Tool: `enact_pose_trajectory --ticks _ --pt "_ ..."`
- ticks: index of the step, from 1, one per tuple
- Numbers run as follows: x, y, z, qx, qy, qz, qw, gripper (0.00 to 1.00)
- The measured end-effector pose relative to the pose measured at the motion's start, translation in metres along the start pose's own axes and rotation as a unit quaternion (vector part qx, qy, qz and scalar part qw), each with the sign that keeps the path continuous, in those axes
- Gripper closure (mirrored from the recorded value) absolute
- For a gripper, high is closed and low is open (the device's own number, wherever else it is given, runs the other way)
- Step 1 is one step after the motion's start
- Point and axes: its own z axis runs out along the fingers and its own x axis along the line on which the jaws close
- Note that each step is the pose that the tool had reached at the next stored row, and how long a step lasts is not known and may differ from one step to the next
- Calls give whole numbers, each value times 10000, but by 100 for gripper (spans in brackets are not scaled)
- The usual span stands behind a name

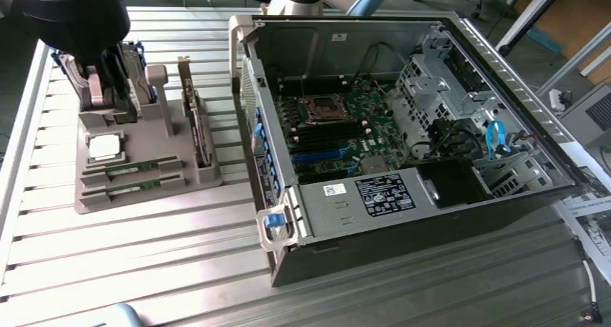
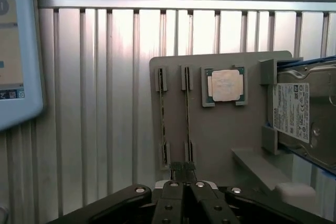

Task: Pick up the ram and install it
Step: 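Pick up the ram and move it above insertion slot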

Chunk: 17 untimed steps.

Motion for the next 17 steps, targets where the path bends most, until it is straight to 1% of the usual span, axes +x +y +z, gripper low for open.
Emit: enact_pose_trajectory --ticks 7,13,15,17 --pt "-2 17 119 0 0 5 10000 89" --pt "-4 27 241 0 0 5 10000 89" --pt "-5 33 301 0 0 5 10000 89" --pt "-6 35 334 0 0 5 10000 89"
